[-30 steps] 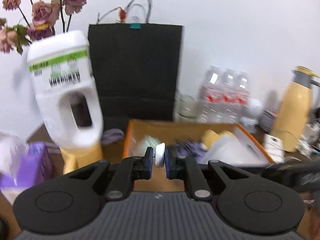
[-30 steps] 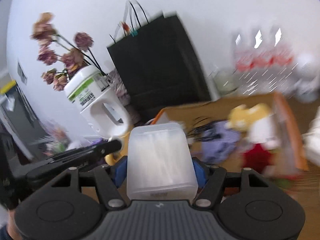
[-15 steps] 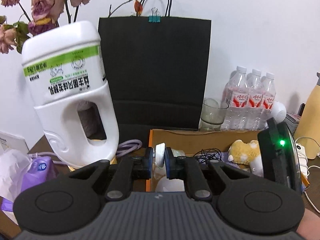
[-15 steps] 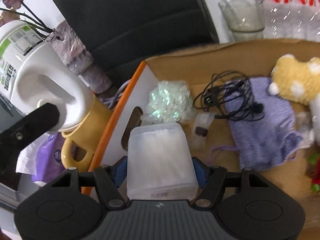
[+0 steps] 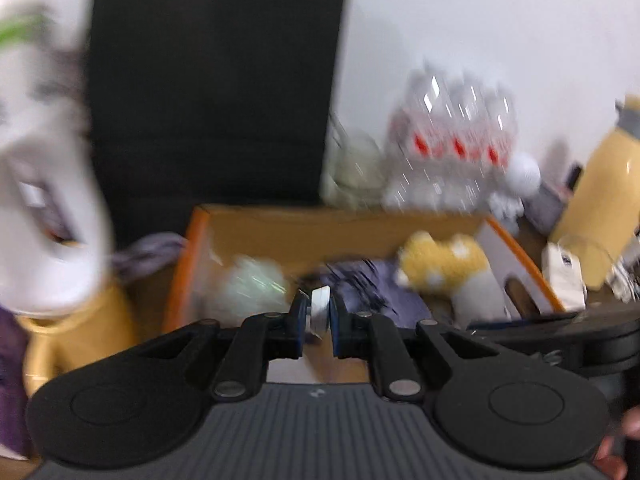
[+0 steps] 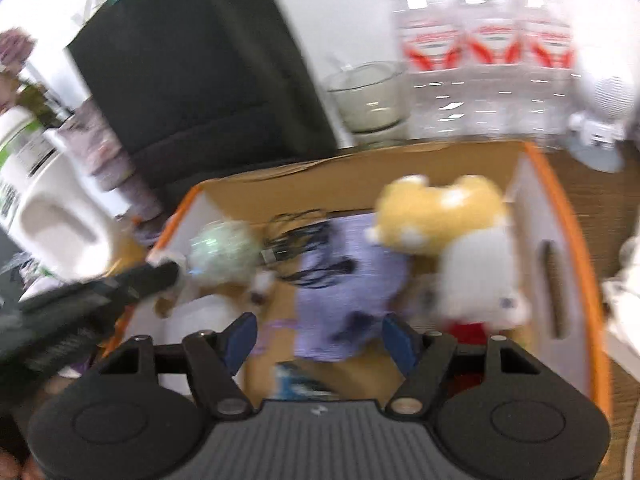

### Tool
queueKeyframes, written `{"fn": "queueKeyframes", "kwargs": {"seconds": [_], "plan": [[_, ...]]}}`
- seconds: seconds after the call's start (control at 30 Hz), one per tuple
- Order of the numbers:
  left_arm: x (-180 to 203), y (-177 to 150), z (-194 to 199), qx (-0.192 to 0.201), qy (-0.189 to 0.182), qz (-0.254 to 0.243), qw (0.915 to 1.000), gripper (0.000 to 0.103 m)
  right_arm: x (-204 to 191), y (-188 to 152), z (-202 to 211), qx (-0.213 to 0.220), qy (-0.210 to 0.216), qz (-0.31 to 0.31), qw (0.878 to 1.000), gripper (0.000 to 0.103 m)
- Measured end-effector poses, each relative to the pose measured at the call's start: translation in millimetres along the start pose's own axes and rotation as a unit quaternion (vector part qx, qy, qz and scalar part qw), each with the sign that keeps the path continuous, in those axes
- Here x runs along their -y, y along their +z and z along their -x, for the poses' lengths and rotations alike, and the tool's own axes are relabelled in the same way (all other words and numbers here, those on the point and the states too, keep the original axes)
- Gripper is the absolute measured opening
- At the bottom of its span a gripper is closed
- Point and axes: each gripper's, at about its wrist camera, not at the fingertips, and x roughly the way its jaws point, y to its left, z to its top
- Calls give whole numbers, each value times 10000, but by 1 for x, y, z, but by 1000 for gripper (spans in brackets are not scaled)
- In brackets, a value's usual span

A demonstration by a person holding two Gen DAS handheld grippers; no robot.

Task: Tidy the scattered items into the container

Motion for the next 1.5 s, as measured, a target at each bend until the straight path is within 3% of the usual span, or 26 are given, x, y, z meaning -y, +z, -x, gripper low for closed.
{"fn": "queueKeyframes", "kwargs": {"seconds": [0.2, 0.27, 0.37, 0.4, 0.57, 0.67, 0.73, 0.9, 0.97, 1.17, 1.33, 1.5], "plan": [[14, -5, -51, -629, 243, -244, 9974, 17, 19, 0, 2, -38, -205, 19, 9998, 69], [9, -5, -56, -753, 223, -100, 9969, 41, 20, 1, 0, -60, -264, 66, 9996, 69], [5, -5, -48, -705, 157, -86, 9974, 46, 21, 2, -2, -73, -287, 78, 9995, 69], [5, -4, -42, -675, 216, -117, 9974, 46, 23, 3, 1, -70, -285, 96, 9995, 69], [-1, 9, 2, -395, 326, -15, 9987, 74, 16, -2, 28, 109, -373, 176, 9991, 70], [5, -3, 46, 171, 437, -145, 9988, 94, 8, -23, 55, 477, -557, 309, 9968, 82], [9, -21, 76, 640, 632, -176, 9958, 102, 0, -46, 70, 786, -779, 495, 9926, 82], [17, -73, 132, 1547, 1144, -198, 9811, 103, -20, -104, 100, 1542, -1020, 899, 9786, 83], [17, -91, 148, 1759, 1145, -189, 9775, 103, -29, -123, 110, 1745, -986, 1037, 9742, 86], [10, -134, 158, 1529, 1045, 181, 9825, 103, -41, -168, 117, 2021, -805, 1236, 9682, 92], [12, -151, 158, 1333, 1028, 0, 9857, 103, -38, -193, 113, 2016, -573, 1541, 9656, 92], [19, -158, 157, 1404, 974, -203, 9851, 103, -30, -201, 117, 1978, -346, 1131, 9731, 92]]}}
